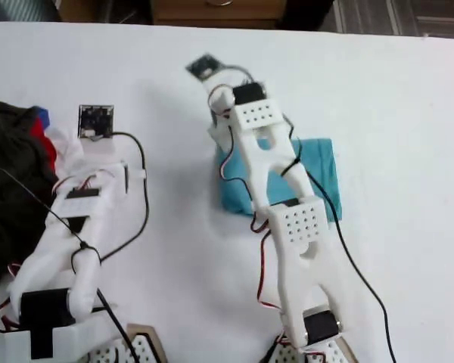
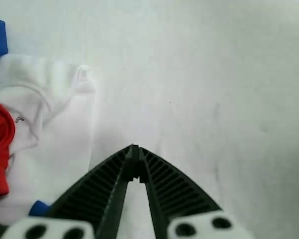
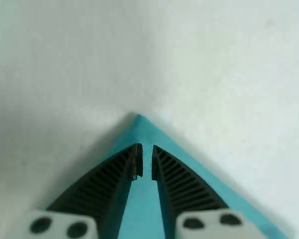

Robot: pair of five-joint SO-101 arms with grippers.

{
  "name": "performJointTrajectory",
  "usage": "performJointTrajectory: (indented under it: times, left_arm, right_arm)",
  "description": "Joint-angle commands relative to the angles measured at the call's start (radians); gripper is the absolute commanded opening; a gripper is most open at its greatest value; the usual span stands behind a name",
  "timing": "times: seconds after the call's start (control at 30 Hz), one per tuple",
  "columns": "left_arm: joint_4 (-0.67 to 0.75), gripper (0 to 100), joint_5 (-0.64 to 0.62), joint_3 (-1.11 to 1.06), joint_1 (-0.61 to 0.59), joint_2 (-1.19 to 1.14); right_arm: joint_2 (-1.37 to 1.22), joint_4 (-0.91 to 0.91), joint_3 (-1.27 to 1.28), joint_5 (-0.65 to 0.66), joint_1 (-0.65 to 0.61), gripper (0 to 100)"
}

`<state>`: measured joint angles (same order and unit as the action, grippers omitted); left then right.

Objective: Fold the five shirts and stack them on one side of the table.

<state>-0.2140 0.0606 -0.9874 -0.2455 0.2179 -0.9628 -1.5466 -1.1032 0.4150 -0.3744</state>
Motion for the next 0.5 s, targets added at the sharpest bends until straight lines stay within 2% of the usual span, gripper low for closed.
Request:
performJointTrajectory:
  times: [0.0,0.07,0.17,0.3,0.47]
  left_arm:
    - [0.018,3,-0.003,0.004,0.009,0.038]
    - [0.018,3,-0.003,0.004,0.009,0.038]
    - [0.018,3,-0.003,0.004,0.009,0.038]
    - [0.018,3,-0.003,0.004,0.009,0.038]
    - [0.018,3,-0.003,0.005,0.009,0.038]
  right_arm:
    - [0.059,-0.136,-0.269,-0.005,0.062,4.6]
    - [0.064,-0.217,-0.350,-0.008,0.114,5.6]
    - [0.084,-0.226,-0.288,-0.011,0.211,14.7]
    - [0.139,-0.226,-0.094,-0.011,0.297,25.7]
    - [0.286,-0.226,0.206,-0.021,0.346,27.1]
